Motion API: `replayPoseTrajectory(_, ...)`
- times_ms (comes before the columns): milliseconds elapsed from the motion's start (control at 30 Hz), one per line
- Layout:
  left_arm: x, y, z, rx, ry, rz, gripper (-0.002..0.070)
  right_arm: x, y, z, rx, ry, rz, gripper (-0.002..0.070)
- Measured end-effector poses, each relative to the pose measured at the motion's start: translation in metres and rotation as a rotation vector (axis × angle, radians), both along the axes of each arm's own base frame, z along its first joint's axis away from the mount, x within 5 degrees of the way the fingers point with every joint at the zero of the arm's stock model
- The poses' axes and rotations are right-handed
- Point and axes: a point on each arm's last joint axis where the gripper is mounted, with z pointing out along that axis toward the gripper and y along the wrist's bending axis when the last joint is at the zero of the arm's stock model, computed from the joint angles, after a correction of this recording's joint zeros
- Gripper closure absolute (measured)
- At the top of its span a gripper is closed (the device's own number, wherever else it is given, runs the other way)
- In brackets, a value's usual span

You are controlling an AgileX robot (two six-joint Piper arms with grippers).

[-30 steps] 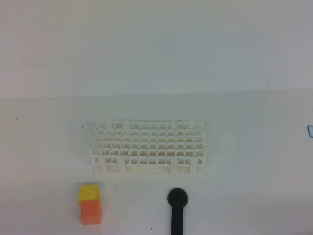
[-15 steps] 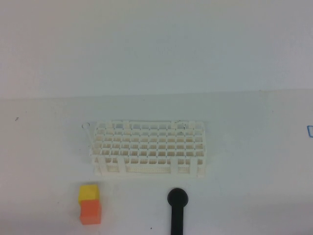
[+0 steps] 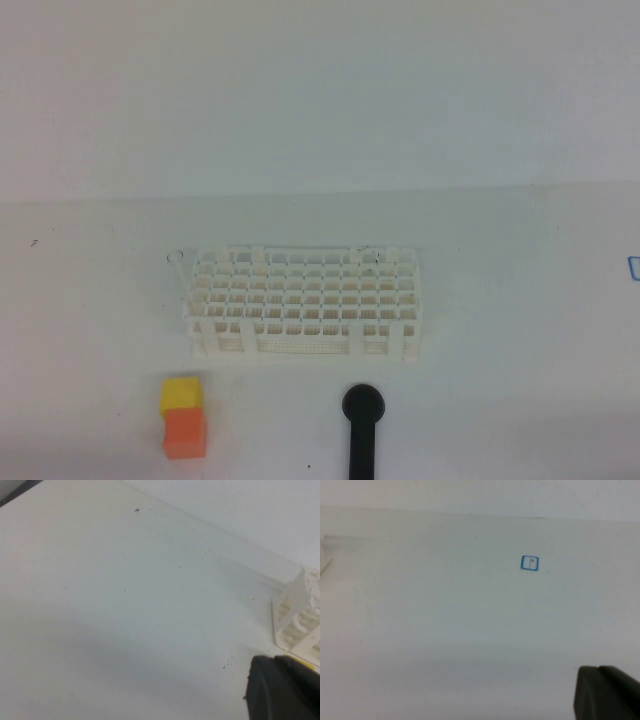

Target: Place the test tubes

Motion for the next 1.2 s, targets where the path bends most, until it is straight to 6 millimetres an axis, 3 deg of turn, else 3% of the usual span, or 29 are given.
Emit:
replayPoseTrajectory(467,0.0,0.0001,0.0,0.006,0.0,0.0,0.0676,0.0,0.0,0.0,-0.001,0.0,0.0,0.0678)
replayPoseTrajectory(767,-0.0001,0.0032,0.0002,0.155,0.007,-0.002,0.0676,0.0,0.0,0.0,-0.001,0.0,0.0,0.0678)
replayPoseTrajectory(1200,0.0001,-0.0019,0.0002,0.173,0.0,-0.102,0.0676,0.0,0.0,0.0,-0.001,0.0,0.0,0.0678)
